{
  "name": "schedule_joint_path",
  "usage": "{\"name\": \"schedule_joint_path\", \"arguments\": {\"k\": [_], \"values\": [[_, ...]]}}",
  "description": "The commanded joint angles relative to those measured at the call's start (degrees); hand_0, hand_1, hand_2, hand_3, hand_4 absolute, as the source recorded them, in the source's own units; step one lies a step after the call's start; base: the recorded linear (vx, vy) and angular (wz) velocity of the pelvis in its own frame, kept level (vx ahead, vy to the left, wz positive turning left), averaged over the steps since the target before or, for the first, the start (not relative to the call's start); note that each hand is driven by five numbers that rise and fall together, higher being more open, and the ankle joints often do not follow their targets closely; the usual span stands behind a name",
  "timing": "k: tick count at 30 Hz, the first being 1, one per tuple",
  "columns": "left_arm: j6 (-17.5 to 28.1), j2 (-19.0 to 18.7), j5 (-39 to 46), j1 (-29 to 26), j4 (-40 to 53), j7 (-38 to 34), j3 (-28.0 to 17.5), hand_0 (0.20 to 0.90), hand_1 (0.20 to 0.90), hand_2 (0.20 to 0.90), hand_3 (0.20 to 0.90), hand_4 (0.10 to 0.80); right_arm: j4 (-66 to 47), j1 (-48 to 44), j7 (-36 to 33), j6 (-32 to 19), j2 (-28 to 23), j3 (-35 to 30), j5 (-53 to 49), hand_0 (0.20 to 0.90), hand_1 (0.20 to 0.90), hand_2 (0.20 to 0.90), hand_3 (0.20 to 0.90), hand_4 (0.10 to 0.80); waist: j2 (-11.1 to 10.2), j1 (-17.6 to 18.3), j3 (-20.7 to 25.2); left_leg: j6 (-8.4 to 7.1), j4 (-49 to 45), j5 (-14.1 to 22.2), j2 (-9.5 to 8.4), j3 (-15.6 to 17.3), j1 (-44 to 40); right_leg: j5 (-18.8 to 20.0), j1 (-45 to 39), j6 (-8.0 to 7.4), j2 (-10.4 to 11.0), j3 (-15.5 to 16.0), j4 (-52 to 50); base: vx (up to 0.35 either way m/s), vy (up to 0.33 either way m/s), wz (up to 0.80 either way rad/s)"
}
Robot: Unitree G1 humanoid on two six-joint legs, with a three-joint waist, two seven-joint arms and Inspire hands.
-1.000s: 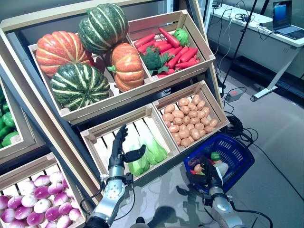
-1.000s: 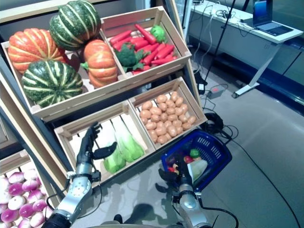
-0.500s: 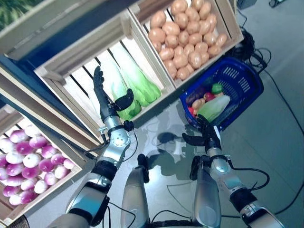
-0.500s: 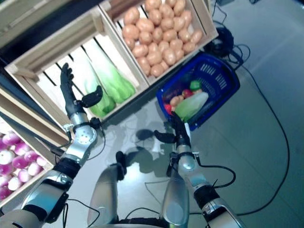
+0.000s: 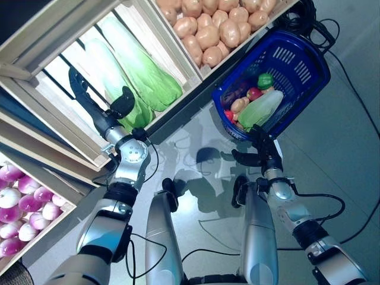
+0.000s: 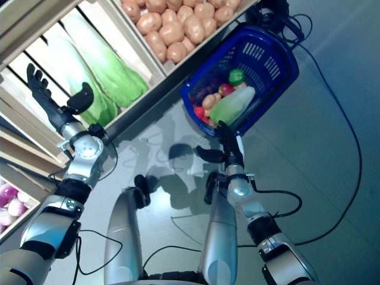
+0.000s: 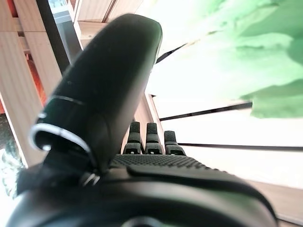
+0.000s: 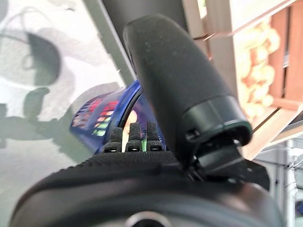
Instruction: Put vegetables into the basket
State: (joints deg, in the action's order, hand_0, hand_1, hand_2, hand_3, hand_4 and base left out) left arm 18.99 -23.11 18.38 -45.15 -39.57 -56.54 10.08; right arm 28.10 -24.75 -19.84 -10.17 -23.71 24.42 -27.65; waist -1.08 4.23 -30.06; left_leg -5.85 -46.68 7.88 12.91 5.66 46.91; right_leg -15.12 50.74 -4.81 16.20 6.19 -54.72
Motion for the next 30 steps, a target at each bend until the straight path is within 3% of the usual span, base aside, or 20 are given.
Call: {"name": "schedule_joint_path", "arguments": {"k": [1, 17, 30], "values": [[1.7, -5.4, 0.6, -7.7, 0.7, -2.5, 1.6, 0.900, 0.900, 0.900, 0.900, 0.800, -6.7, -3.2, -3.3, -2.4, -0.3, -1.8, -2.1, 0.900, 0.900, 0.900, 0.900, 0.800, -0.4, 0.4, 0.3, 0.10, -3.6, 8.3, 0.32, -0.5, -1.3, -0.4, -2.0, 0.21, 0.2, -1.0, 1.1, -0.004, 0.056, -0.01], [-4.2, -10.6, 11.9, -18.0, -12.3, -1.6, 3.1, 0.900, 0.900, 0.900, 0.900, 0.800, -3.1, -8.6, -2.7, -3.3, -4.5, -1.3, -7.7, 0.900, 0.900, 0.900, 0.900, 0.800, -1.5, 1.4, 0.3, -0.04, -3.9, 7.0, 0.92, -0.1, 5.5, 1.1, 4.7, 0.09, -0.8, -1.0, 1.6, 0.006, 0.034, -0.05], [-10.0, -10.9, 15.5, -20.9, -18.2, -4.5, 3.6, 0.900, 0.900, 0.900, 0.900, 0.800, -1.9, -11.0, -3.7, -4.0, -4.7, -0.5, -9.3, 0.900, 0.900, 0.900, 0.900, 0.800, -2.2, 0.9, 0.3, 0.28, -6.0, 6.8, 0.37, -0.9, 11.7, 1.8, 10.4, 0.18, -0.1, -0.1, 0.1, -0.001, 0.002, 0.01]]}}
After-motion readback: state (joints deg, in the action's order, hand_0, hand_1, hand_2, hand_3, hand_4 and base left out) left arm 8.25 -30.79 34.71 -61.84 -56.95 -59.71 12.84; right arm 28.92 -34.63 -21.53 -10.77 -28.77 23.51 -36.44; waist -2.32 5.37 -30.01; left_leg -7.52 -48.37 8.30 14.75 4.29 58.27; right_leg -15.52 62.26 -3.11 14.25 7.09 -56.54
